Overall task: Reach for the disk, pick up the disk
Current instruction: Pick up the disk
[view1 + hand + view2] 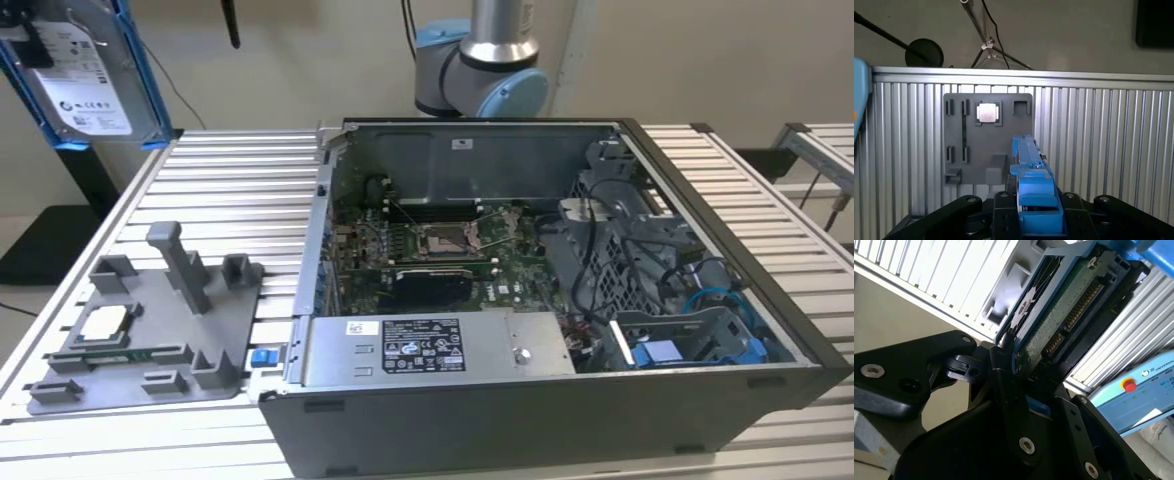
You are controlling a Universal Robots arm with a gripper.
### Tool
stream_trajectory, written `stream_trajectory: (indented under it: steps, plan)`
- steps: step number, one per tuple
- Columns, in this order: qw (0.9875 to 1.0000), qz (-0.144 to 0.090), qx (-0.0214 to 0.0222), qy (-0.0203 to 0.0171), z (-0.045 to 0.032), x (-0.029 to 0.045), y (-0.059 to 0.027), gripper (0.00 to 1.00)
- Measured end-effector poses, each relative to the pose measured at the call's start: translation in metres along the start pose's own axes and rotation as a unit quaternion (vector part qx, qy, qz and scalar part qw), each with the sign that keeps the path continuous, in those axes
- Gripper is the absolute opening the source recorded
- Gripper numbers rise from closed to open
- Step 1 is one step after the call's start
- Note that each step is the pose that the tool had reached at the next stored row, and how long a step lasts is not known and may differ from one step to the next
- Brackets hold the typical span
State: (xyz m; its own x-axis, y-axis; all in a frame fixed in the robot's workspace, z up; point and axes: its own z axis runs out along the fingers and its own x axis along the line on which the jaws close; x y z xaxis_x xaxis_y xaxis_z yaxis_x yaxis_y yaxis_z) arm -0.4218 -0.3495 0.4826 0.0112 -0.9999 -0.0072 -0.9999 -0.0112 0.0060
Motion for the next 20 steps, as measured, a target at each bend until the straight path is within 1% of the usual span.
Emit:
stream_trajectory:
  steps: [3, 12, 20]
  plan:
    - [1.0, 0.0, 0.0, 0.0, 0.0, 0.0, -0.0035, 0.0]
    - [1.0, 0.0, 0.0001, 0.0, -0.0001, 0.0002, -0.0195, 0.0]
    - [1.0, 0.0, 0.0, 0.0, -0.0002, 0.0004, -0.0317, 0.0]
